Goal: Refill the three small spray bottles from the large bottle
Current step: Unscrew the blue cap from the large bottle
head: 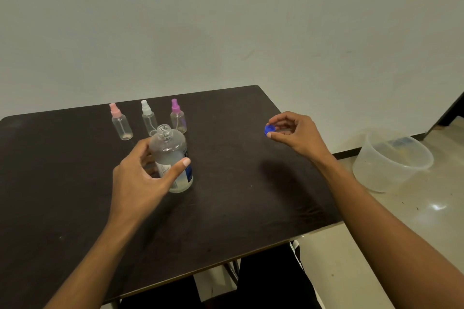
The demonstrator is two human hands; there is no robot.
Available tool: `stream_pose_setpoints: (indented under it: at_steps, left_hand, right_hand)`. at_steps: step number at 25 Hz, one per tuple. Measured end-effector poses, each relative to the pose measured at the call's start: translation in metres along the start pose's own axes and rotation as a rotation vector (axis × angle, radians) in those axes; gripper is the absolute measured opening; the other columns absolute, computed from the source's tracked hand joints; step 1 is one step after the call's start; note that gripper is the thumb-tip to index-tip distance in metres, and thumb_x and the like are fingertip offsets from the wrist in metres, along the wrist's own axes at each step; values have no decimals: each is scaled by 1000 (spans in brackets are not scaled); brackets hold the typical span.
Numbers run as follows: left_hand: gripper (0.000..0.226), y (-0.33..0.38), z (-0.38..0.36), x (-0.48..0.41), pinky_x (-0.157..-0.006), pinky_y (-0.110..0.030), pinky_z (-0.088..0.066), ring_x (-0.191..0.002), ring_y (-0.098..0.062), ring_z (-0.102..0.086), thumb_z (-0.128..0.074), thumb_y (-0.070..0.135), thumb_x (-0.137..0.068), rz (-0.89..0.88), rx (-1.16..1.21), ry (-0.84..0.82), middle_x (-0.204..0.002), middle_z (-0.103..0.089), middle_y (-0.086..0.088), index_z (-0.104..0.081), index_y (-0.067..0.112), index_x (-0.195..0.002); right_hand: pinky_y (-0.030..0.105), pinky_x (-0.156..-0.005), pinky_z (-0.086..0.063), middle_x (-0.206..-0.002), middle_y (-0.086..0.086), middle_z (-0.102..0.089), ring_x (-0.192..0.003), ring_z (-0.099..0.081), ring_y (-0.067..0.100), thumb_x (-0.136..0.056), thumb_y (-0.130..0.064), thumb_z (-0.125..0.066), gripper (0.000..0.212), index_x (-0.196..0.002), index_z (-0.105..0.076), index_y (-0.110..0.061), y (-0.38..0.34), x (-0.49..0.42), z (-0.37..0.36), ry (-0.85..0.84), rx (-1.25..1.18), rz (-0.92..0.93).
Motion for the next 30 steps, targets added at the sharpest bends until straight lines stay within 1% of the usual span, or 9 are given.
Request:
stream_pose_setpoints:
  at_steps: [7,9,12,17,19,22,24,27,30]
  left_hand:
    - [78,-6,-26,-6,-97,-38,-61,-118,-10,-70,-86,59,-71,6,-17,-35,-130,-71,10,-62,28,-138]
    - [77,-4,-37,-10,-97,-35,-61,-119,-9,-69,-86,60,-71,2,-11,-63,-131,-71,12,-61,29,-137]
    - [73,4,-57,-20,-92,-22,-59,-114,1,-69,-86,62,-69,-5,20,-100,-125,-71,19,-62,35,-132]
    - [63,16,-99,-42,-85,-6,-53,-105,15,-66,-91,53,-73,-28,47,-142,-116,-68,28,-60,37,-126]
    - [63,19,-117,-49,-85,-8,-55,-106,11,-67,-92,50,-75,-37,59,-156,-117,-68,25,-61,35,-127]
    - [65,21,-142,-59,-93,-23,-60,-112,-4,-69,-92,49,-76,-65,41,-176,-125,-71,12,-62,25,-130]
    - [66,22,-156,-66,-95,-27,-60,-113,-7,-69,-92,49,-77,-83,21,-187,-126,-70,11,-63,25,-130]
    - [66,22,-172,-74,-95,-23,-57,-112,-6,-67,-91,50,-77,-91,3,-201,-124,-68,14,-62,25,-130]
    - [66,22,-183,-80,-90,-14,-50,-112,-6,-64,-90,51,-78,-91,-10,-219,-126,-68,11,-61,24,-131]
  right_hand:
    - [8,-76,-57,-100,-11,-74,-92,-73,5,-84,-16,-89,30,-108,-72,-26,38,-11,-4,-12,91,-92]
    - [8,-74,-57,-98,-12,-74,-89,-73,4,-83,-17,-90,31,-108,-72,-26,48,-13,-5,-23,113,-113]
    - [4,-69,-53,-97,-13,-74,-86,-73,3,-82,-17,-91,32,-106,-72,-27,60,-15,-5,-31,125,-135]
    - [5,-67,-54,-97,-15,-73,-86,-73,2,-83,-19,-90,33,-107,-71,-30,70,-15,-5,-32,134,-158]
    - [4,-67,-54,-97,-15,-73,-84,-73,0,-82,-18,-90,33,-106,-70,-31,71,-14,-5,-28,134,-150]
    - [1,-66,-51,-95,-18,-71,-84,-69,-13,-81,-16,-91,36,-100,-68,-37,71,-14,-6,-23,135,-142]
    - [0,-64,-49,-93,-21,-69,-81,-70,-10,-82,-17,-91,38,-97,-66,-42,72,-14,-7,-17,148,-146]
    - [0,-63,-49,-93,-22,-68,-81,-71,-2,-82,-17,-90,37,-101,-66,-38,74,-15,-8,-11,169,-152]
    - [-1,-63,-48,-93,-21,-67,-84,-70,0,-83,-17,-90,36,-106,-68,-34,75,-15,-8,-7,176,-160]
Point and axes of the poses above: each hand's wrist, its own x-axis away from the middle knuckle, its own z-axis out of the back of the hand, y = z × x, the point moved 7 cm from there along -x, towards the middle knuckle
